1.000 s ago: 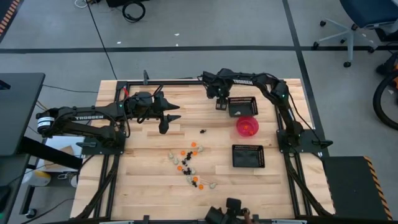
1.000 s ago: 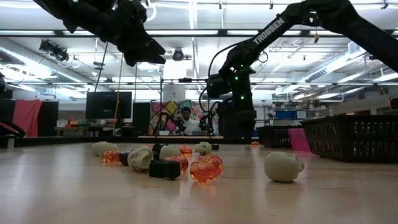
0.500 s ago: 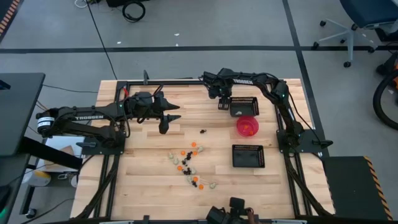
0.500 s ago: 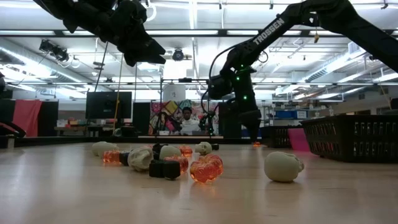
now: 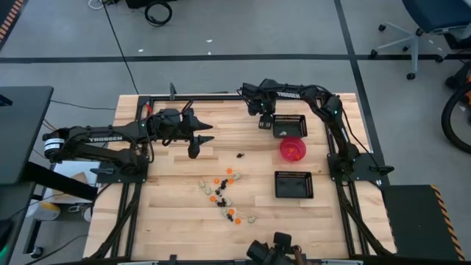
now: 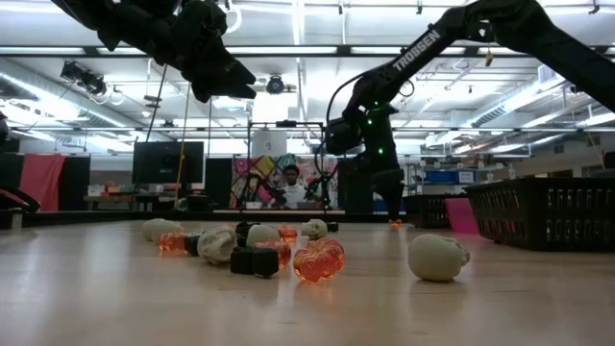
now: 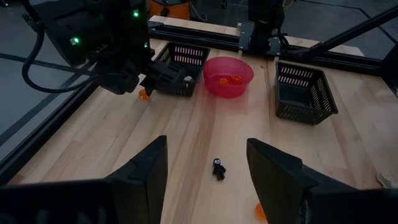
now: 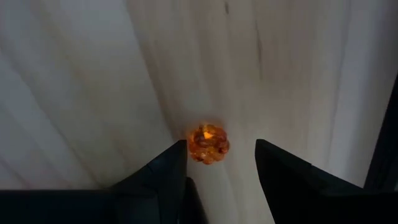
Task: Sort Halloween decoration
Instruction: Put the orange pumpkin toy into the pink bowl
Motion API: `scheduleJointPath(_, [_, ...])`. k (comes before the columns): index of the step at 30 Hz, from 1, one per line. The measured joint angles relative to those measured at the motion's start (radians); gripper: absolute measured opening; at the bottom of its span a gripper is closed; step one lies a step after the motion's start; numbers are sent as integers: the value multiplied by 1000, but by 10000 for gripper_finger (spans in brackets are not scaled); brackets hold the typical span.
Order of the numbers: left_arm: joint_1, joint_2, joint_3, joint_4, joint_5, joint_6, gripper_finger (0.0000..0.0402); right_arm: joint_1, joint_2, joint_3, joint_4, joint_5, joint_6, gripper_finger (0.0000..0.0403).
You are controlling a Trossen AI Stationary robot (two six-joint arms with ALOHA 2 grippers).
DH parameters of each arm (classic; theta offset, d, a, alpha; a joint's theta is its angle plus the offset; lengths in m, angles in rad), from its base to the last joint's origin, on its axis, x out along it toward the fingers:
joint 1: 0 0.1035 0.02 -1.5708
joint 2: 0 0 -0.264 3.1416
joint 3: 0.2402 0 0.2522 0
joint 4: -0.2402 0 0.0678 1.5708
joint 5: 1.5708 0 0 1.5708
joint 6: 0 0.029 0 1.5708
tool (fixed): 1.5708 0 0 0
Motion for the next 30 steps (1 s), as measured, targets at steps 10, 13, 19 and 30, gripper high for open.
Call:
scheduleJointPath(10, [0, 0, 0, 0, 0, 0, 192, -18, -8, -56, 69, -13, -34, 193])
scheduleJointPath(13, [0, 0, 0, 0, 0, 0, 192, -17, -9, -65, 84, -10, -36, 193])
scheduleJointPath(19, [0, 0, 0, -1, 0, 0, 192, -16, -8, -66, 89, -11, -44, 179])
scheduleJointPath(30, [0, 0, 0, 0, 0, 0, 192, -15, -6, -67, 86, -54, -45, 104])
